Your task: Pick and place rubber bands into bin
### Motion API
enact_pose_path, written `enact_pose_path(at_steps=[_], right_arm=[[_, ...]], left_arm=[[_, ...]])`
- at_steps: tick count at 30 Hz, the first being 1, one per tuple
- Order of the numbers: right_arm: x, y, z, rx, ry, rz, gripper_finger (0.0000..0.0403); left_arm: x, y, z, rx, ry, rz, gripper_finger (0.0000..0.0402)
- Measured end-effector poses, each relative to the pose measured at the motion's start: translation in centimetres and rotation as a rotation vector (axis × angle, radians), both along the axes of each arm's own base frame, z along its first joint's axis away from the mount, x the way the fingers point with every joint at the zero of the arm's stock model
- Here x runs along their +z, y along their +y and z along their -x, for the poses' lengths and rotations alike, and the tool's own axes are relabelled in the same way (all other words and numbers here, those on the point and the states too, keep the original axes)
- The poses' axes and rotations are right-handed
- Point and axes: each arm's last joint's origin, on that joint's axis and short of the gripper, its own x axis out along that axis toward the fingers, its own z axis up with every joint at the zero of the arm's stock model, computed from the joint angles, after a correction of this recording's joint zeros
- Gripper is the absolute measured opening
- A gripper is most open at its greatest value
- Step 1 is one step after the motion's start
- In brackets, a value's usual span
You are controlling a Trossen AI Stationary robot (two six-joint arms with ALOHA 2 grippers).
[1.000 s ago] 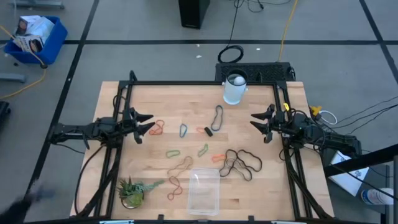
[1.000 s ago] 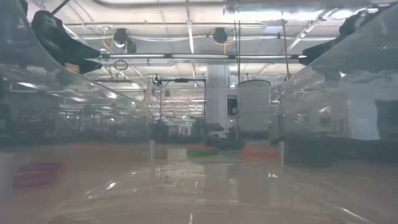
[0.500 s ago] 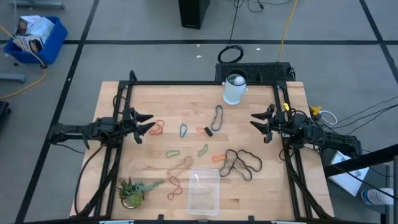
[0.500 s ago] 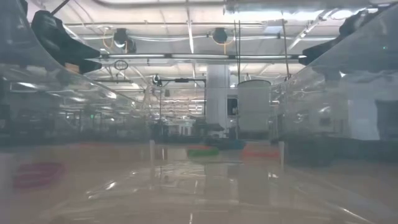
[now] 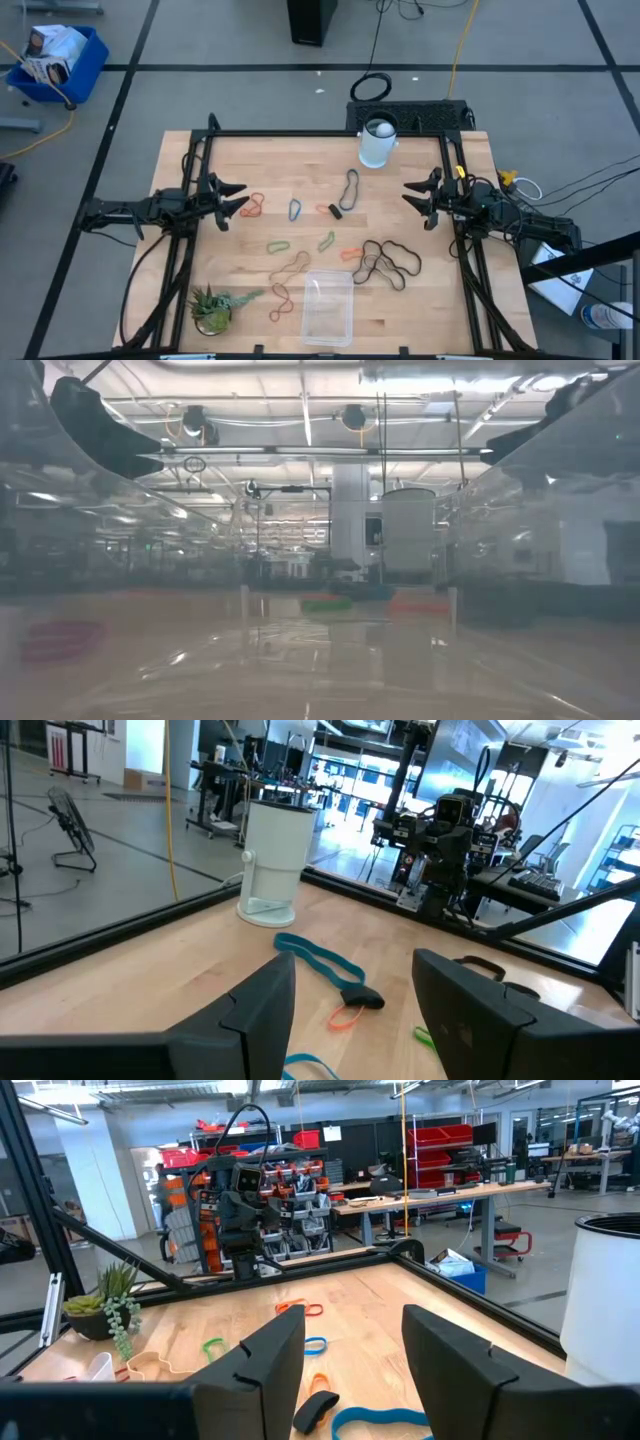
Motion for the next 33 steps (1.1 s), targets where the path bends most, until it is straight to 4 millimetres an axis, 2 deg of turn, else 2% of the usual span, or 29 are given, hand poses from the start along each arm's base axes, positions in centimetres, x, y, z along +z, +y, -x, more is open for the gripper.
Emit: enact_pose_path(at_steps=[19, 23, 29, 33], right_arm=[[-0.1, 0.0, 0.0, -0.005, 0.009, -0.013, 0.0167], [-0.5, -0.3, -0.1, -0.085, 0.035, -0.064, 0.0167], [-1.0, -0.9, -0.4, -0.270, 0.127, -0.011, 0.0167], [-1.3, -1.1, -0.6, -0.314, 0.157, -0.042, 0.0167]], left_arm=[[0.0, 0.0, 0.0, 0.000, 0.000, 0.000, 0.0209], [0.0, 0.0, 0.0, 0.000, 0.000, 0.000, 0.0209], [0.0, 0.0, 0.0, 0.000, 0.000, 0.000, 0.0209], [0.1, 0.0, 0.0, 0.000, -0.009, 0.000, 0.0209]])
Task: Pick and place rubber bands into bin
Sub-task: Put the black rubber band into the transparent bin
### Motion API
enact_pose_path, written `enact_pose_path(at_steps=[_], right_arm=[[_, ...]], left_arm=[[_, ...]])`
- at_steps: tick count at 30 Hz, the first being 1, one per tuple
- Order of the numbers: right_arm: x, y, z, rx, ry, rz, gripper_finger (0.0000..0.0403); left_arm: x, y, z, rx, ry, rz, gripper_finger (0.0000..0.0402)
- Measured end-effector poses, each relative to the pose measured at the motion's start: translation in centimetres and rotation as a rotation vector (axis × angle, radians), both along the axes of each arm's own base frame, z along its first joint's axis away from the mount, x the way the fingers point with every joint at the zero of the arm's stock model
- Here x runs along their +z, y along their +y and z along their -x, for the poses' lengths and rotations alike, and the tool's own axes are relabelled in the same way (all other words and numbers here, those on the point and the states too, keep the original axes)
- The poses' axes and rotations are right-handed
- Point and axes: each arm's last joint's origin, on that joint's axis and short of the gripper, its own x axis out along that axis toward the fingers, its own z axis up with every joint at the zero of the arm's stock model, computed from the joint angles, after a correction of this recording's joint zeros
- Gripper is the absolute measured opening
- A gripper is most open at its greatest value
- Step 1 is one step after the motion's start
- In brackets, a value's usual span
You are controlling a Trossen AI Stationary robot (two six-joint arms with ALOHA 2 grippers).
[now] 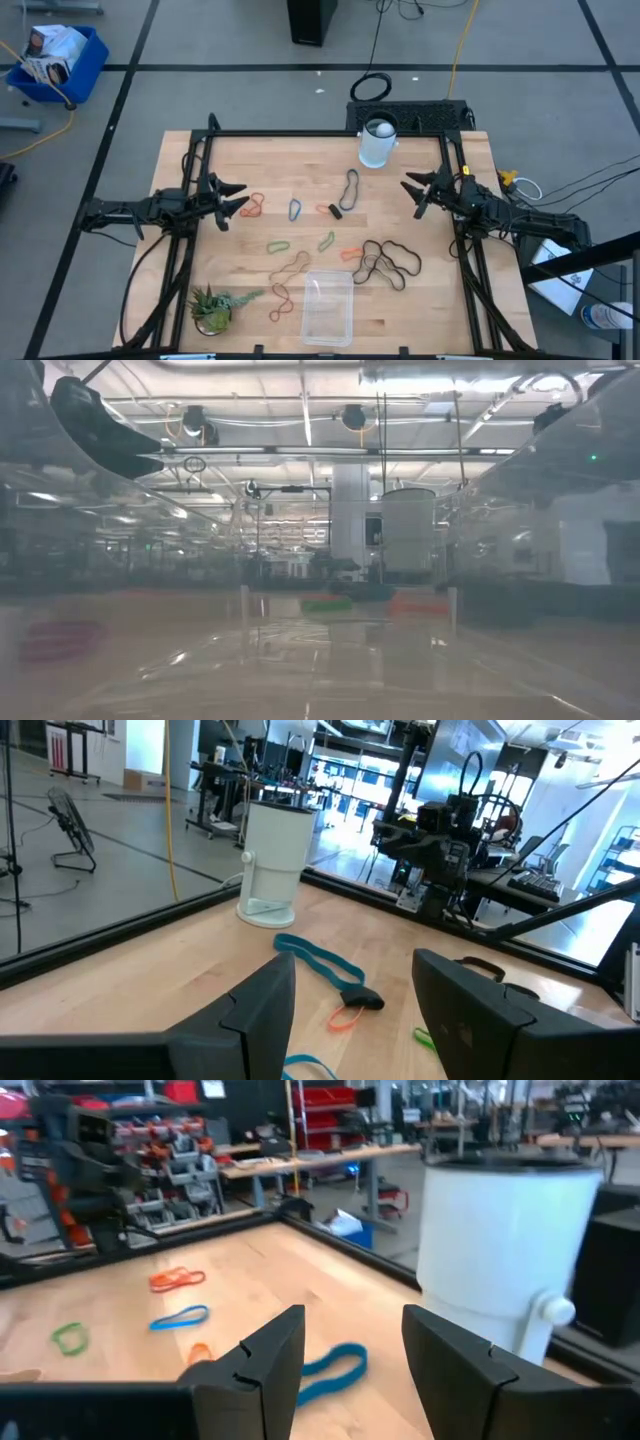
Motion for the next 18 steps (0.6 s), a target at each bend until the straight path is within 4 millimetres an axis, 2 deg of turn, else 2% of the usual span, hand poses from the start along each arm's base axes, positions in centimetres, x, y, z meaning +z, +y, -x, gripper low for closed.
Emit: enact_pose_path(at_steps=[8, 12, 18], right_arm=[[-0.4, -0.2, -0.6, -0.031, 0.128, 0.012, 0.0167], [2.3, -0.4, -1.5, -0.026, 0.129, 0.063, 0.0167], [5.5, -0.9, -3.4, -0.001, 0.231, 0.102, 0.0167]], left_arm=[[0.1, 0.0, 0.0, 0.001, -0.005, -0.011, 0.0209], [0.1, 0.0, 0.0, 0.001, -0.009, 0.002, 0.0209], [0.1, 0.0, 0.0, 0.001, -0.008, -0.002, 0.0209]])
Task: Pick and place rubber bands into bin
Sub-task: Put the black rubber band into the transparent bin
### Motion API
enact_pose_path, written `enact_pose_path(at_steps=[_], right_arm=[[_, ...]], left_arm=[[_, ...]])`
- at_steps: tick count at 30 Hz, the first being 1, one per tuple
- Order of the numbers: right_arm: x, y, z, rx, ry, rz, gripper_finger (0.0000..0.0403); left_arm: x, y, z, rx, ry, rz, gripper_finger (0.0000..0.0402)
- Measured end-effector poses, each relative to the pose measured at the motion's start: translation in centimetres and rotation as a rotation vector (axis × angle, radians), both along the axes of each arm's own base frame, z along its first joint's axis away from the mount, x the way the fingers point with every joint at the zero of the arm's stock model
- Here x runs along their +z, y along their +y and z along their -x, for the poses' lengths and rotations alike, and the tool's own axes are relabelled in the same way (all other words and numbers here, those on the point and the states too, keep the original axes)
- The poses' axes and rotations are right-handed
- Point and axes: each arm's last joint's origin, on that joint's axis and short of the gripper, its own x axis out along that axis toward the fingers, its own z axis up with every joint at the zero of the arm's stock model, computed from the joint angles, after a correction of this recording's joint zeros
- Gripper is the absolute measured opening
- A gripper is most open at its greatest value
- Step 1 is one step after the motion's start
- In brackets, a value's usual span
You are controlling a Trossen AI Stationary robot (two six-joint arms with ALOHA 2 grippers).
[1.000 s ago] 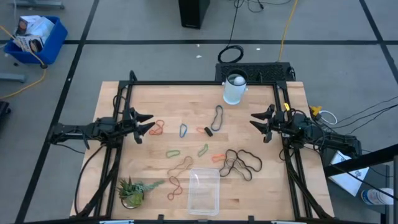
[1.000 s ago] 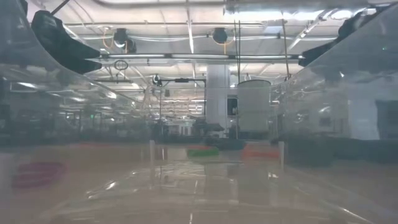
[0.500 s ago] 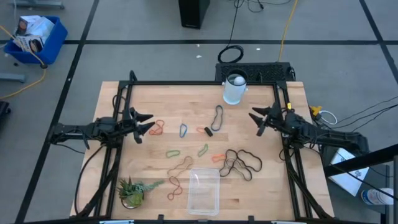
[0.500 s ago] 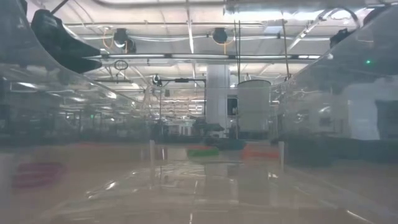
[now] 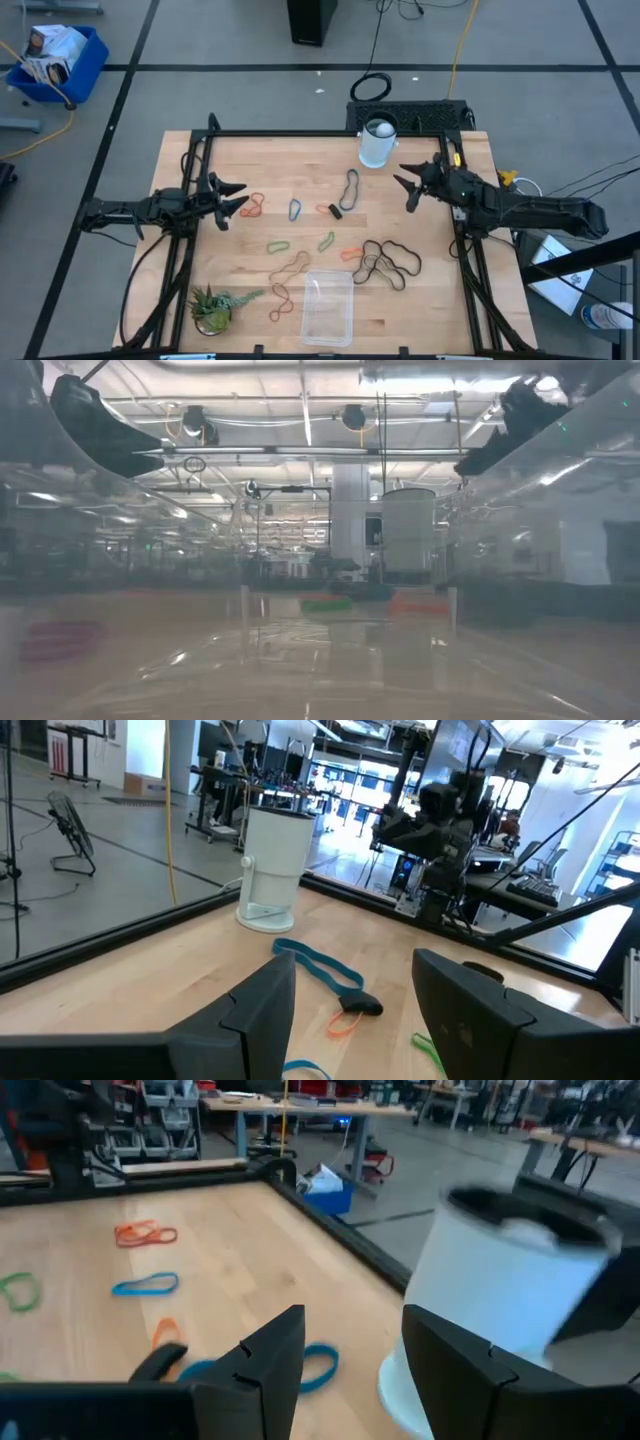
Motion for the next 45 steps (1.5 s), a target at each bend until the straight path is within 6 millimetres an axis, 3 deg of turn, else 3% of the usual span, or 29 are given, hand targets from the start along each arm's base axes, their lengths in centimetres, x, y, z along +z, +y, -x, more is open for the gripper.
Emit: enact_pose_path(at_steps=[8, 14, 18, 27, 45], right_arm=[[3.5, 0.1, -3.1, 0.148, 0.158, -0.069, 0.0167], [4.4, 2.0, -5.3, 0.290, 0.403, -0.084, 0.0167], [3.6, 3.9, -6.0, 0.361, 0.558, -0.164, 0.0167], [1.2, 7.4, -8.0, 0.476, 0.682, -0.177, 0.0167], [-2.6, 9.5, -12.6, 0.613, 0.659, -0.114, 0.0147]], left_arm=[[0.0, 0.0, 0.0, -0.001, -0.007, 0.022, 0.0209], [0.0, 0.0, 0.0, 0.000, -0.006, 0.021, 0.0209], [0.0, 0.0, 0.0, 0.000, -0.006, 0.021, 0.0209], [0.0, 0.0, 0.0, 0.008, 0.000, 0.019, 0.0209], [-0.1, 0.0, 0.0, 0.009, 0.015, 0.020, 0.0209]])
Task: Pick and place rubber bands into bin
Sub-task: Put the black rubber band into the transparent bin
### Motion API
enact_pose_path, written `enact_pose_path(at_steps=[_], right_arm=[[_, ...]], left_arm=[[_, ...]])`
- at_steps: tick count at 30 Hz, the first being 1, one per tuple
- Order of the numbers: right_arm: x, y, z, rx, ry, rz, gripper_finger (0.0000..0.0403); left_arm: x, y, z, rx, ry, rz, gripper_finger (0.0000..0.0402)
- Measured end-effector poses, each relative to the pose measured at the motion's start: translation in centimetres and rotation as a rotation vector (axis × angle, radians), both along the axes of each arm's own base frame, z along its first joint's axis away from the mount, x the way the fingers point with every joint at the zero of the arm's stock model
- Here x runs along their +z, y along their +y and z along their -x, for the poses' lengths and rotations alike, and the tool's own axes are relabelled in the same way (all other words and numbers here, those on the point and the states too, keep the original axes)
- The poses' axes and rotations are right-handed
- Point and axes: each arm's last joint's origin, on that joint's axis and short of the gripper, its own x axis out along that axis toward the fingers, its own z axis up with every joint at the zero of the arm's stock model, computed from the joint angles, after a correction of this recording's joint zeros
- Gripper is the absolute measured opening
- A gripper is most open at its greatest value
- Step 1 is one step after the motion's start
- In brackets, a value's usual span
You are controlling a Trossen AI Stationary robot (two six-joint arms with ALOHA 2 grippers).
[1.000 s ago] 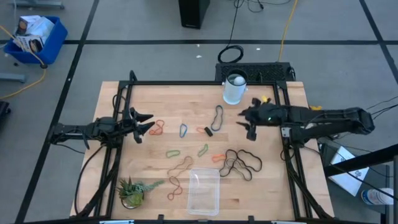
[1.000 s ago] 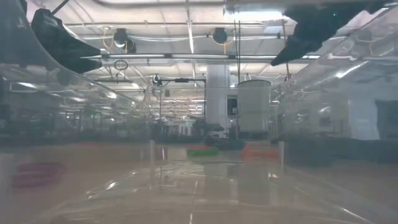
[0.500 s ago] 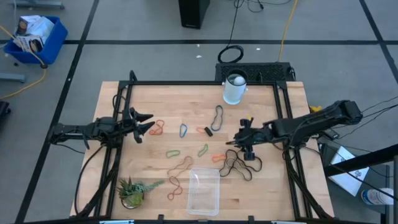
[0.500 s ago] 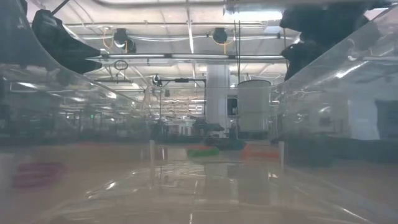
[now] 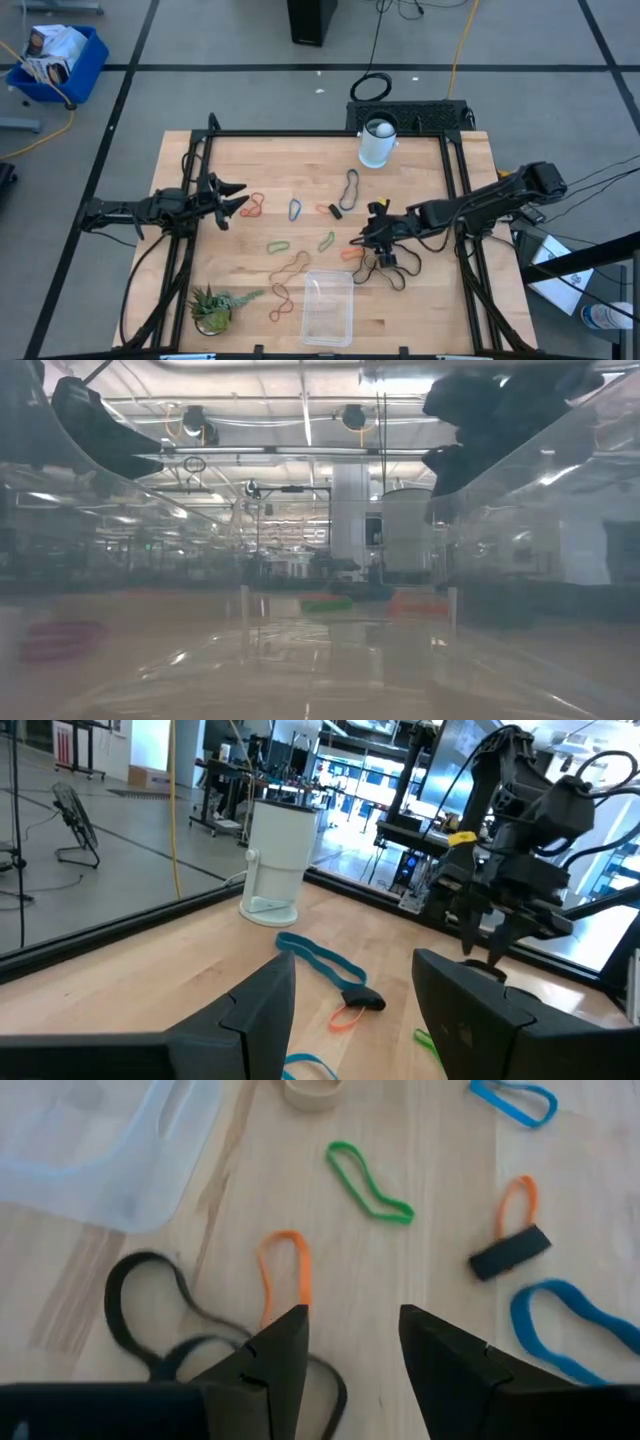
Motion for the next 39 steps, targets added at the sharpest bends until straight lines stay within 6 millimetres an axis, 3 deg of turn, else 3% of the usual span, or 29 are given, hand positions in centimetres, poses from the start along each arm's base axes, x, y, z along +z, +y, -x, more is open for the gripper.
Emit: enact_pose_path(at_steps=[8, 15, 20, 27, 31, 39], right_arm=[[-0.8, 0.4, -1.1, -0.011, 0.032, -0.062, 0.0135], [1.0, 0.9, -3.3, 0.076, 0.134, 0.027, 0.0134], [1.3, 1.2, -2.8, 0.119, 0.190, 0.030, 0.0134], [1.2, 3.3, -2.5, 0.315, 0.177, 0.053, 0.0134], [1.3, 3.6, -2.6, 0.317, 0.154, 0.048, 0.0129], [-1.2, 4.4, -3.8, 0.320, 0.188, 0.049, 0.0119]], left_arm=[[0.0, 0.0, 0.0, 0.000, 0.001, 0.000, 0.0209], [0.0, 0.0, 0.0, 0.000, 0.002, 0.000, 0.0209], [0.0, 0.0, 0.0, 0.000, 0.003, -0.003, 0.0209], [0.0, 0.0, 0.0, -0.001, 0.004, -0.005, 0.0209], [0.0, 0.0, 0.0, -0.001, 0.005, -0.005, 0.0209], [0.0, 0.0, 0.0, -0.008, 0.006, -0.003, 0.0209]])
